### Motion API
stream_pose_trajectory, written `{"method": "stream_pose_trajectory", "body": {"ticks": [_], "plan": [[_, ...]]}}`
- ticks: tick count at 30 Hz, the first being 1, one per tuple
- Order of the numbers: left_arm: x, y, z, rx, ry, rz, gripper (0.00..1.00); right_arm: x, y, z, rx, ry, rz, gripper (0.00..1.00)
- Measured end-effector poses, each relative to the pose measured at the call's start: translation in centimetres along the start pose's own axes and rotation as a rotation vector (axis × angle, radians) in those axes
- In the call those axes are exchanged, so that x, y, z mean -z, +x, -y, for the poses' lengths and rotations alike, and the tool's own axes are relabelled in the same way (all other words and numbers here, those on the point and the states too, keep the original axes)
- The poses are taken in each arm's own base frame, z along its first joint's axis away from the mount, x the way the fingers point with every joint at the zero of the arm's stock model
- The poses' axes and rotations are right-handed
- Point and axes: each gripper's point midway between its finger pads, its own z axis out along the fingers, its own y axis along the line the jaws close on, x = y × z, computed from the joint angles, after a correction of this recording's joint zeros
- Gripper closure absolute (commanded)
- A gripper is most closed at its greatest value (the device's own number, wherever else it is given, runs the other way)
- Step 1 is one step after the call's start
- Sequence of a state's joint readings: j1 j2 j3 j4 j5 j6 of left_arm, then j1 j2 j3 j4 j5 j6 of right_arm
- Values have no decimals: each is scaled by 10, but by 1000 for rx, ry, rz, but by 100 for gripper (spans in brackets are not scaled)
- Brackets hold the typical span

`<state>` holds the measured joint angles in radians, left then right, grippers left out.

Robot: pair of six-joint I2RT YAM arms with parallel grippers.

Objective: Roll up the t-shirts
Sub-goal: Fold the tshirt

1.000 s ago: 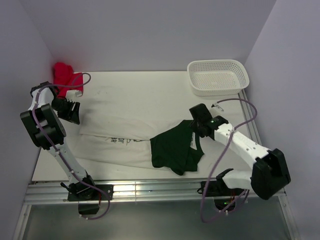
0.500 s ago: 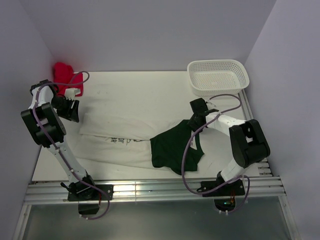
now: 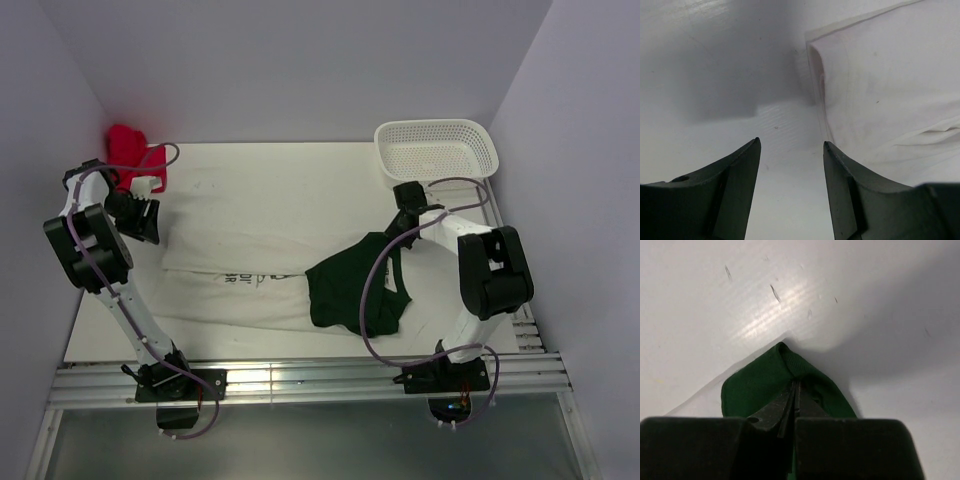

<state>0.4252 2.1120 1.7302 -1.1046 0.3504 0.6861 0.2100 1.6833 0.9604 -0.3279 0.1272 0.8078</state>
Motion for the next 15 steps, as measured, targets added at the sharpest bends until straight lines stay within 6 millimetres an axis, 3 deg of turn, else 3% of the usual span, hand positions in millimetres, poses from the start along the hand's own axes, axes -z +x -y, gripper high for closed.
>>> {"method": "stream_pose_trajectory", "body": {"ticks": [4,8,9,10,15], "plan": [[-3,-3,2,-5,7,-1,41,-9,-15,-8,2,3,-1,95],[-5,-5,5,-12,14,3,39,-11,-27,-13,11,7,10,64],[-5,-6,5,-13,14,5,38,-10,-30,-12,12,13,15,60],[-5,-6,6,-14,16,7,35,-8,-32,-12,17,13,21,54],[-8,-7,8,-16,30,20,28,20,-32,-5,13,-1,45,44]]}}
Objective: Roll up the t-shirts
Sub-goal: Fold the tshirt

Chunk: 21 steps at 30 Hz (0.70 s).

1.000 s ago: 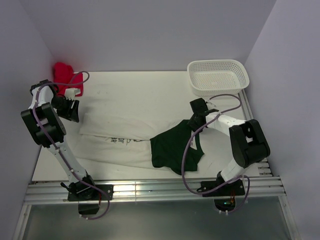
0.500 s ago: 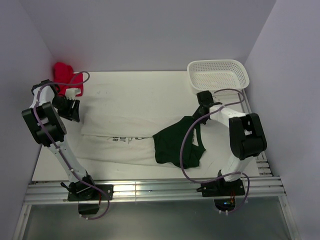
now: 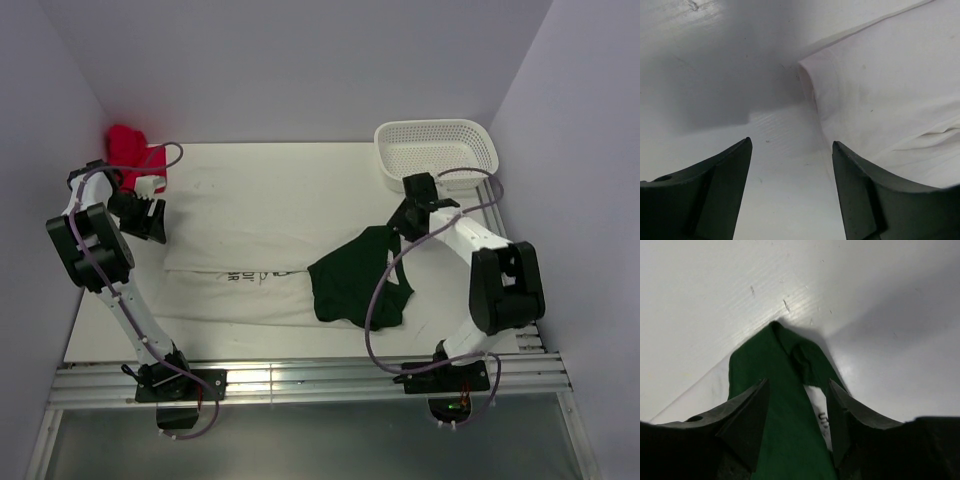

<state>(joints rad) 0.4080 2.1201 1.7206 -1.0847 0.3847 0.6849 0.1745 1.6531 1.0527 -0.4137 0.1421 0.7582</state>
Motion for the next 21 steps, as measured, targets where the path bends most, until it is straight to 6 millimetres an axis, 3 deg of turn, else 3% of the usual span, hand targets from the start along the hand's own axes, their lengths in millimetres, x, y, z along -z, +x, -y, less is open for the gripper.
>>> {"method": "stream_pose_trajectory", "body": {"ticks": [1,4,8,13,18,21], "plan": [[0,-1,0,0,2,4,18,10,0,1,0,-11,10,41],[0,-5,2,6,9,25,17,33,5,7,-2,-30,41,37],[6,-14,6,3,15,72,17,52,44,21,18,-49,17,33],[21,-24,15,-15,19,126,17,47,96,44,61,12,-82,31],[36,-31,22,-36,17,170,17,40,111,49,74,48,-120,32],[41,-30,26,-39,21,182,17,35,117,52,81,73,-135,39]]}}
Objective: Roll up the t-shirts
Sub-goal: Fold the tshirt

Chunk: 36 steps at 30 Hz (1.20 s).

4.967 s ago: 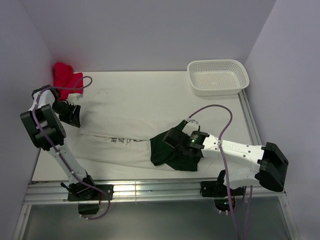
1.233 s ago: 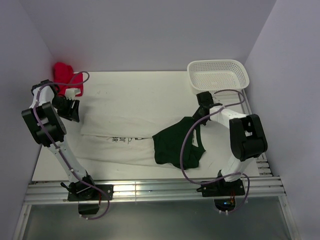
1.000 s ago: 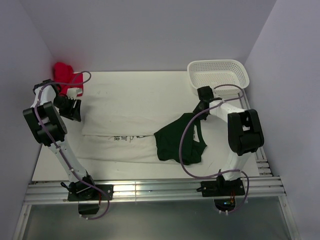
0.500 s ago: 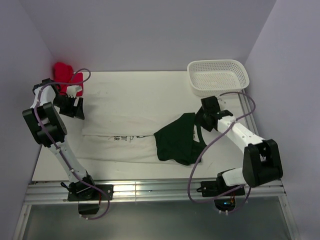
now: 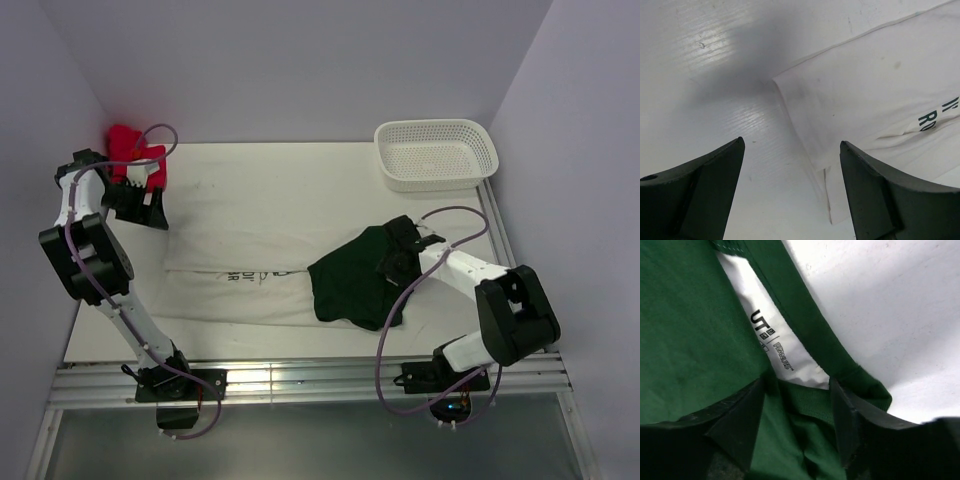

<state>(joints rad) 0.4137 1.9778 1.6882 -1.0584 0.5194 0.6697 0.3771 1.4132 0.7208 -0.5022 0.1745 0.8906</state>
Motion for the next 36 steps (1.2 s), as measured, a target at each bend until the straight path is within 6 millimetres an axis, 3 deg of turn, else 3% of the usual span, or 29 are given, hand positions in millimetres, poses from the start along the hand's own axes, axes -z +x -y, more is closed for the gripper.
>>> {"method": "stream_pose_trajectory", "body": {"ticks": [6,10,18,27,32,36], "plan": [[4,1,-2,8,3,11,18,-6,1,-2,20,37,-2,86],[4,2,-2,8,7,12,18,-9,-2,-4,30,65,-4,100],[5,4,0,5,15,4,17,-11,-13,5,16,112,-15,100],[0,9,3,10,32,-8,16,-12,-68,64,-73,261,31,96],[-18,17,14,26,97,-40,16,-13,-94,95,-113,332,45,80],[-31,19,29,32,164,-63,16,-17,-110,118,-134,396,51,56]]}}
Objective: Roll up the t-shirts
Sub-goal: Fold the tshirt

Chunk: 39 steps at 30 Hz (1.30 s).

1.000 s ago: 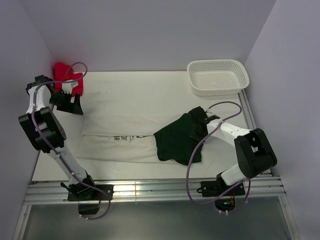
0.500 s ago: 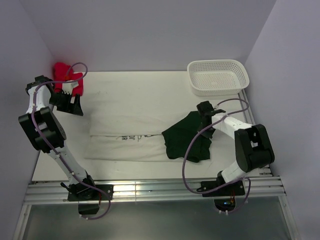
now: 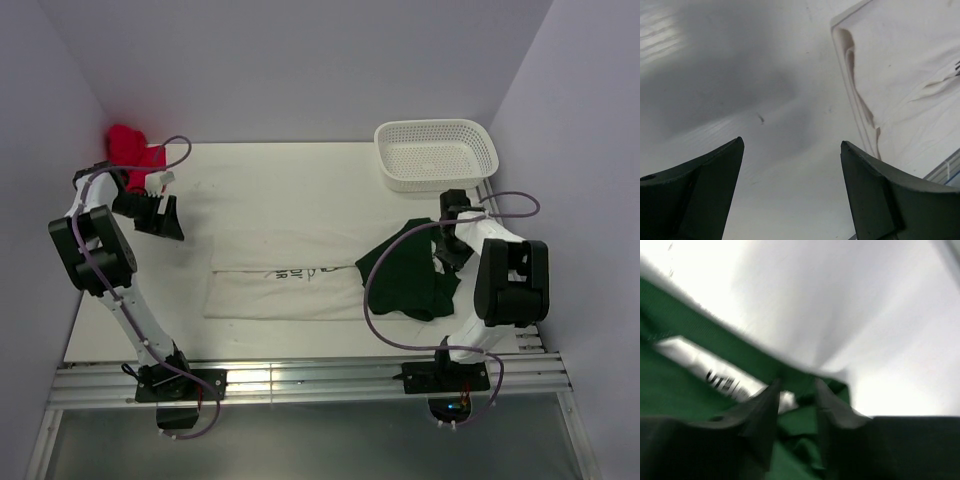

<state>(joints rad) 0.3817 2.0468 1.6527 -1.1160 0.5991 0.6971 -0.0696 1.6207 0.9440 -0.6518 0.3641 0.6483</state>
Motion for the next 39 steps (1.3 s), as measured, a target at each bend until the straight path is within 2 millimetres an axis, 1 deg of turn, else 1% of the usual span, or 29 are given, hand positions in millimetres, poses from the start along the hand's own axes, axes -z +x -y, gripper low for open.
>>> {"method": "stream_pose_trajectory", "body": {"ticks": [3,6,7,8,10,11,13,15,16,21,25,26,27,29,31,34,37,39], "plan": [[-12,0,10,1,48,-17,16,-2,-7,8,-6,24,3,51],[-24,0,17,-1,81,-35,15,5,-9,6,-10,11,15,48],[-27,0,18,-1,88,-40,15,11,-8,2,-10,-2,24,48],[-30,0,21,-3,98,-44,15,21,-7,-4,-5,-29,43,48],[-33,-2,25,-5,115,-45,15,46,-2,-27,14,-122,84,48],[-35,-2,28,-5,123,-44,15,63,4,-43,32,-189,108,48],[-38,-4,33,-4,143,-43,15,94,23,-73,73,-308,134,49],[-42,-5,36,1,161,-44,15,120,54,-104,134,-411,130,50],[-44,-5,38,6,168,-45,15,128,66,-114,152,-443,122,50],[-55,-3,42,29,198,-61,15,174,150,-174,292,-570,63,53],[-58,-3,43,35,197,-65,16,208,202,-220,380,-639,47,54],[-59,-2,43,35,194,-62,16,213,214,-228,399,-644,43,55],[-61,0,43,37,192,-64,16,215,221,-234,411,-645,42,56],[-60,3,46,44,192,-68,16,211,233,-239,434,-625,39,56],[-57,7,47,39,175,-73,16,201,238,-234,445,-585,33,57],[-52,7,47,22,146,-68,16,188,239,-223,455,-536,30,58],[-44,5,47,-3,112,-53,16,179,241,-215,466,-505,26,59],[-37,4,49,-19,92,-46,19,177,242,-214,473,-498,25,60]]}}
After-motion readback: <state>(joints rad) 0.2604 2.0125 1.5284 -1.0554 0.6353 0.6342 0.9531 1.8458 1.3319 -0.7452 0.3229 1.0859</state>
